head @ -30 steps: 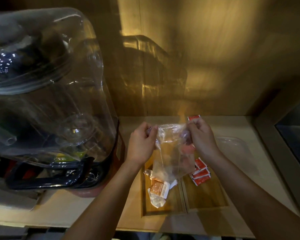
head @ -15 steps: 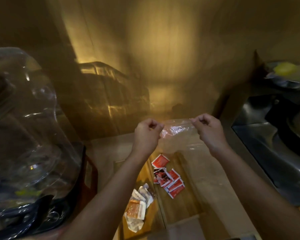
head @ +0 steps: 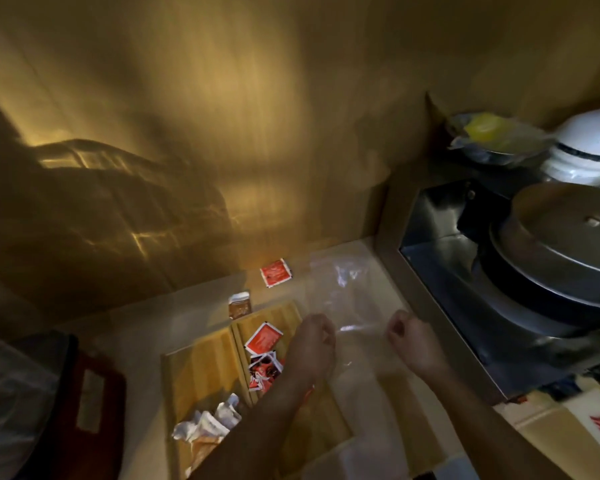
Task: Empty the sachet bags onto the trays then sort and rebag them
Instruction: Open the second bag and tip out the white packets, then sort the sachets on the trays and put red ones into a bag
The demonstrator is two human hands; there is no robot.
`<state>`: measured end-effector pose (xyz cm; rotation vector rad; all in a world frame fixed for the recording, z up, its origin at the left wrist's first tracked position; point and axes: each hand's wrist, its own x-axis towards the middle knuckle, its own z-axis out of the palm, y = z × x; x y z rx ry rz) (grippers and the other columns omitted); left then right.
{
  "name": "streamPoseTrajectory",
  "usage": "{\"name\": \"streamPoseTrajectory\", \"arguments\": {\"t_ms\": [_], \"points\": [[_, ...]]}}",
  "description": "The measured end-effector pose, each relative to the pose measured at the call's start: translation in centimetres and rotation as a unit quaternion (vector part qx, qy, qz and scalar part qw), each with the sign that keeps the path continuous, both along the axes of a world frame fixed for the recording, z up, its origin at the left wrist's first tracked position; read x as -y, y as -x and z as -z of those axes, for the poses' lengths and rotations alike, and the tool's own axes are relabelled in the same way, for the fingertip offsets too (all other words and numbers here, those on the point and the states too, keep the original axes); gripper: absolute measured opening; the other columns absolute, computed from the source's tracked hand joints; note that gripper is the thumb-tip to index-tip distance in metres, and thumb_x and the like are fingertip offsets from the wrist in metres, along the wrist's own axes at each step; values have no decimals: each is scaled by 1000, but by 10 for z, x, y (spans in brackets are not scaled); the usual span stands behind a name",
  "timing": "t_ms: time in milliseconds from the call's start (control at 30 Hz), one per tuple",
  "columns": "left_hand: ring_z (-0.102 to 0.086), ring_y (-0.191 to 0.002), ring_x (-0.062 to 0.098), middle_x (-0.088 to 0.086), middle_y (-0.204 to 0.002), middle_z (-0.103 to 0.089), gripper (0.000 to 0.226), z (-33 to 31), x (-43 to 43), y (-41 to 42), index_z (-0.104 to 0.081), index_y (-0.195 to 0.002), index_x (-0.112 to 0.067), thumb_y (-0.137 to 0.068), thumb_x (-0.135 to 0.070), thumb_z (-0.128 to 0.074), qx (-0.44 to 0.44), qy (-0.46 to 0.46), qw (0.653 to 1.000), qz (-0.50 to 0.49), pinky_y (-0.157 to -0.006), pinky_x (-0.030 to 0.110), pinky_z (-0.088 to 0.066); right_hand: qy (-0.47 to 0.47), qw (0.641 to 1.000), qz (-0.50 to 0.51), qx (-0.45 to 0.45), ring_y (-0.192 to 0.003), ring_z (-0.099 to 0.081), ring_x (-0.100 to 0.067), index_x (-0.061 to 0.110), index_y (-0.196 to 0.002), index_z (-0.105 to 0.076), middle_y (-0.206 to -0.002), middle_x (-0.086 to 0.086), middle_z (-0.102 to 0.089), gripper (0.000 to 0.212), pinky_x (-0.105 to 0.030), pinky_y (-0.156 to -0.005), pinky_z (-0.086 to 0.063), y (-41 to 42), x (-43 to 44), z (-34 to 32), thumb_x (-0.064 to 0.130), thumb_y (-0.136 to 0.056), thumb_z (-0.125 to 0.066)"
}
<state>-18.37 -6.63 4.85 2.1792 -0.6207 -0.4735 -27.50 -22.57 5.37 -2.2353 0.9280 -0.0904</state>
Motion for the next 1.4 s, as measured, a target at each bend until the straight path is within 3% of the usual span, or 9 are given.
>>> {"name": "streamPoseTrajectory", "arguments": {"t_ms": [233, 400, 500, 600, 733, 867, 1133, 1267, 1400], "points": [[-61, -91, 26, 15, -97, -65, 20, 27, 5, 13, -65, -85, -7, -76, 2, -48, -54, -74, 994, 57, -71, 26, -44, -23, 988, -84, -126, -69, -55, -24, 28, -53, -42, -61, 7, -47, 26, -33, -61, -42, 18, 23, 34, 11, -67, -56], [-62, -92, 28, 8, -86, -61, 15, 24, 3, 4, -64, -86, -8, -80, -2, -51, -71, -73, 993, 54, -70, 26, -41, -17, 964, -156, -216, -82, -53, -20, 30, -61, -40, -86, -2, -54, 28, -29, -68, -43, 3, 37, 15, 15, -78, -57], [-62, -91, 24, 3, -89, -59, 9, 16, -2, -7, -62, -88, -11, -84, -7, -55, -96, -71, 990, 69, -68, 23, -43, 25, 951, -184, -248, -91, -60, -26, 17, -83, -54, -101, -9, -63, 8, -32, -69, -46, -14, 44, -2, 16, -75, -57], [-61, -89, 18, 9, -96, -67, 8, 4, -10, -23, -63, -89, -14, -86, -12, -57, -105, -81, 988, 78, -72, 24, -47, 45, 962, -171, -209, -94, -60, -29, 11, -98, -56, -103, -11, -62, 19, -32, -69, -44, -38, 39, -23, 18, -80, -53], [-63, -88, 25, 11, -86, -66, 17, -10, -22, -47, -66, -87, -4, -81, -10, -52, -102, -66, 992, 42, -81, 36, -50, 49, 983, -151, -87, -89, -61, -26, 14, -91, -59, -95, -8, -65, 13, -39, -78, -52, -79, 21, -38, 24, -84, -55], [-60, -77, 19, 10, -82, -67, 19, -18, -37, -75, -59, -73, -17, -82, -3, -48, -90, -44, 993, -60, -72, 32, -48, -1, 989, -144, -34, -85, -62, -25, 17, -81, -59, -89, -8, -67, 9, -36, -75, -49, -124, -3, -36, 26, -82, -60], [-63, -99, 30, 15, -105, -69, 17, -2, -63, -139, -63, -98, -10, -86, -20, -55, -64, -77, 966, -238, -82, 35, -49, -81, 988, -127, -25, -86, -62, -31, 22, -59, -44, -90, -17, -68, 25, -31, -65, -38, -203, -37, -5, 10, -79, -55], [-60, -106, 33, 16, -116, -64, 27, 15, -65, -167, -56, -112, -10, -89, -25, -53, -73, -128, 952, -269, -83, 33, -47, -79, 986, -143, -40, -101, -62, -33, 18, -81, -56, -108, -19, -68, 6, -29, -71, -39, -236, -39, 18, 15, -81, -61], [-55, -114, 33, 17, -123, -57, 50, 43, -62, -187, -46, -119, -7, -83, -37, -62, -82, -191, 937, -282, -90, 39, -46, -69, 989, -120, -53, -104, -61, -31, 19, -104, -57, -110, -11, -66, 34, -37, -83, -50, -263, -43, 50, 32, -74, -67]]}}
